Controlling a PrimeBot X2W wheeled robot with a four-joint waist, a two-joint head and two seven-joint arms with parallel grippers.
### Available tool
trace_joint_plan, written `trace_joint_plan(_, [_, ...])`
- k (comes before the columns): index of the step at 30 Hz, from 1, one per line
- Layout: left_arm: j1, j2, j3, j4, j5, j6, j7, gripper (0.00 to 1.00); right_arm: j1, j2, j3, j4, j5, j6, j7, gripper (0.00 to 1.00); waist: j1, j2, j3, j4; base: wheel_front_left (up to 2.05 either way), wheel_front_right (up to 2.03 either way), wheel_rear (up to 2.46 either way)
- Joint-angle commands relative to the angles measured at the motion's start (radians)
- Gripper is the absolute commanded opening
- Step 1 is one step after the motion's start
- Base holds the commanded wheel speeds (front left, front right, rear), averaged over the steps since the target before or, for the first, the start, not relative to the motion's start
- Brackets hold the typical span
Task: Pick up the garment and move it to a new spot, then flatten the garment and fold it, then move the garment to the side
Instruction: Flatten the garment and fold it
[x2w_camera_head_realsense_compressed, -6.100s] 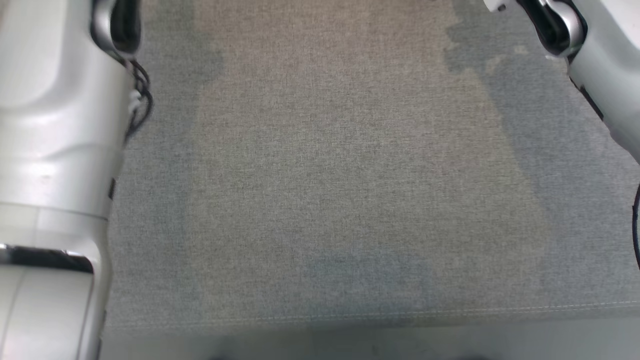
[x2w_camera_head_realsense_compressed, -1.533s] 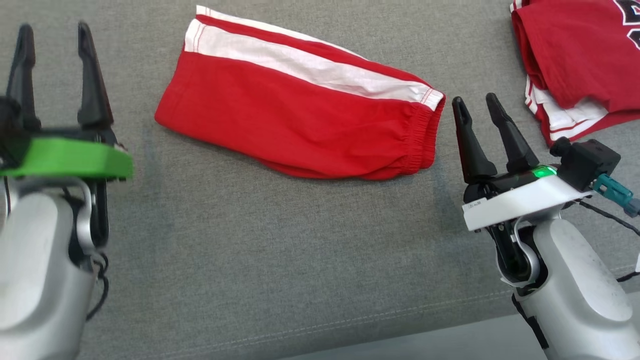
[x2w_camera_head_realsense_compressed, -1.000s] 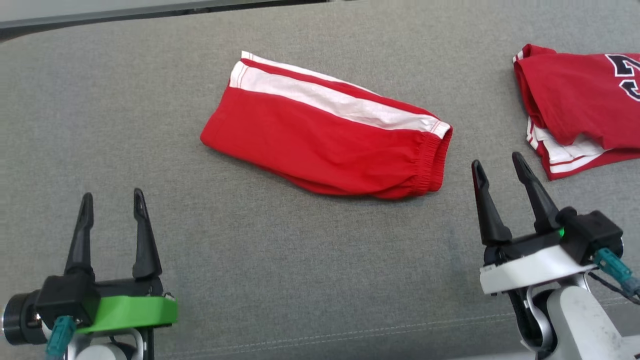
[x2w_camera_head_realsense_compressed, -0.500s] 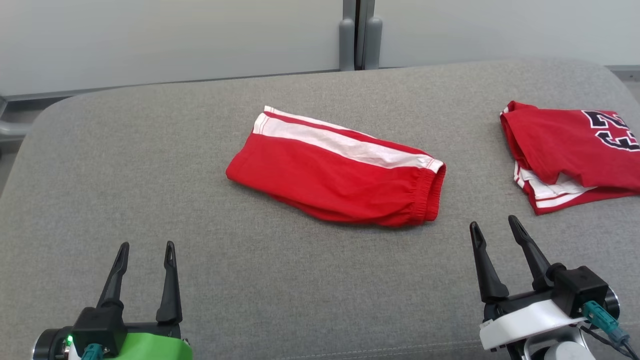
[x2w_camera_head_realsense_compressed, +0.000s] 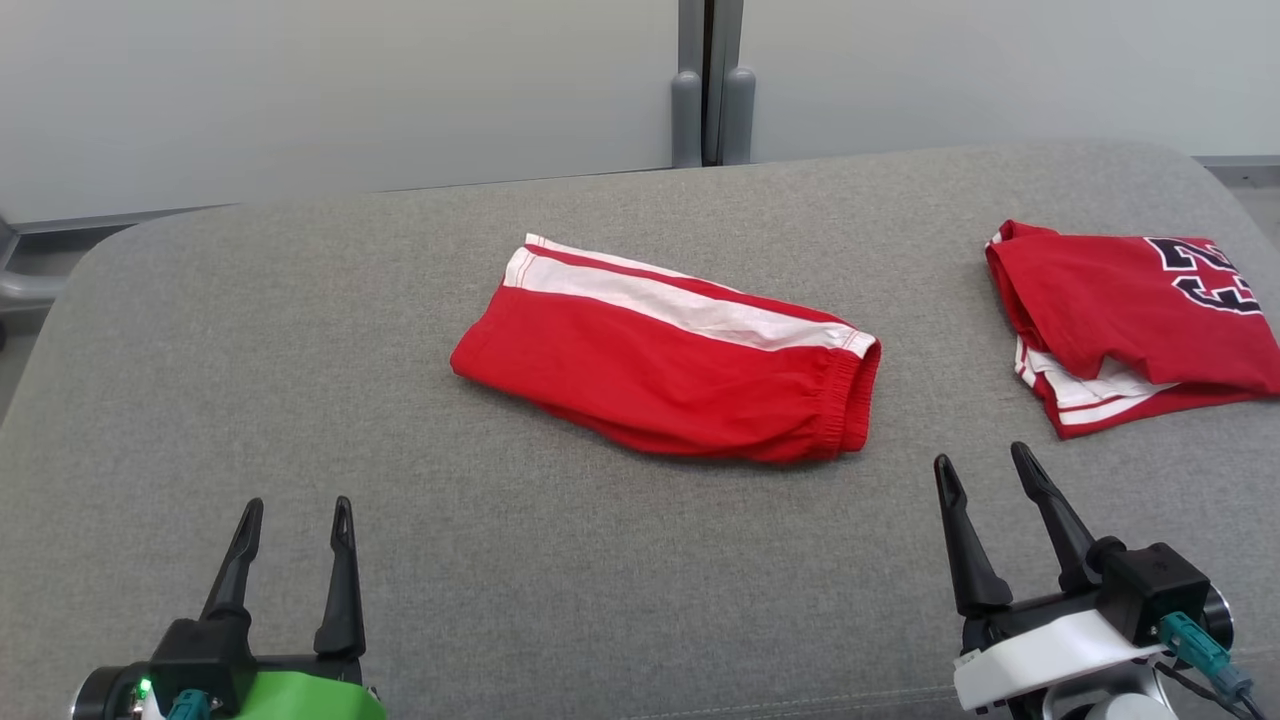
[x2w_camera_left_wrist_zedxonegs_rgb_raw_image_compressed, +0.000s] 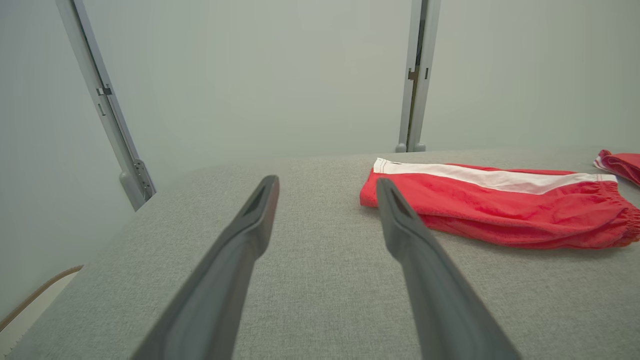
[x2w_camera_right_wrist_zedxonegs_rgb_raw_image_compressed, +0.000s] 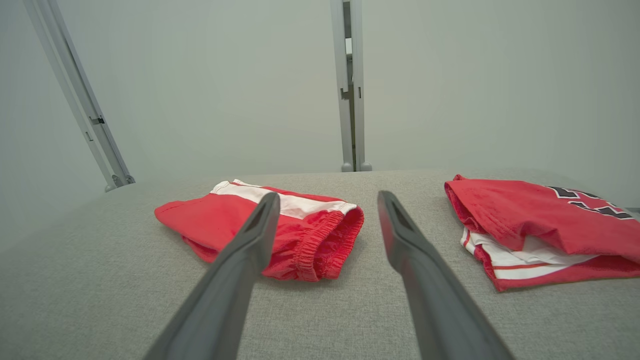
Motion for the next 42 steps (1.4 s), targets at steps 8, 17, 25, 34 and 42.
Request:
trace_joint_plan(8, [-0.028,-0.004,-0.002,0.007,0.007,-0.012,-0.003,1.00,-0.009,-0.004,0.006,-0.015,-0.007,0.000,-0.004,1.00,0.0001,-0.0001,0.016,0.001,0.00,0.00,0.00])
trace_joint_plan(17, [-0.143,-0.035,-0.050,0.080,-0.080,-0.110,0.099,1.00,-0.027,-0.006,0.009,-0.028,-0.006,0.000,-0.004,1.00,0.0001,-0.0001,0.052,-0.009,0.00,0.00,0.00])
trace_joint_plan(25, [-0.377,-0.094,-0.063,0.320,-0.269,-0.215,0.301,1.00,-0.086,-0.002,0.025,-0.044,-0.011,0.000,-0.004,1.00,0.0001,-0.0001,0.144,-0.079,0.00,0.00,0.00])
trace_joint_plan(34, [-0.626,-0.080,-0.016,0.614,-0.426,-0.238,0.377,1.00,-0.142,0.016,0.022,-0.058,-0.005,0.000,-0.004,1.00,0.0001,-0.0001,0.258,-0.164,0.00,0.00,0.00])
trace_joint_plan(42, [-0.765,-0.050,0.026,0.817,-0.503,-0.241,0.413,1.00,-0.193,0.025,0.031,-0.073,0.003,0.000,-0.004,1.00,0.0001,-0.0001,0.336,-0.211,0.00,0.00,0.00])
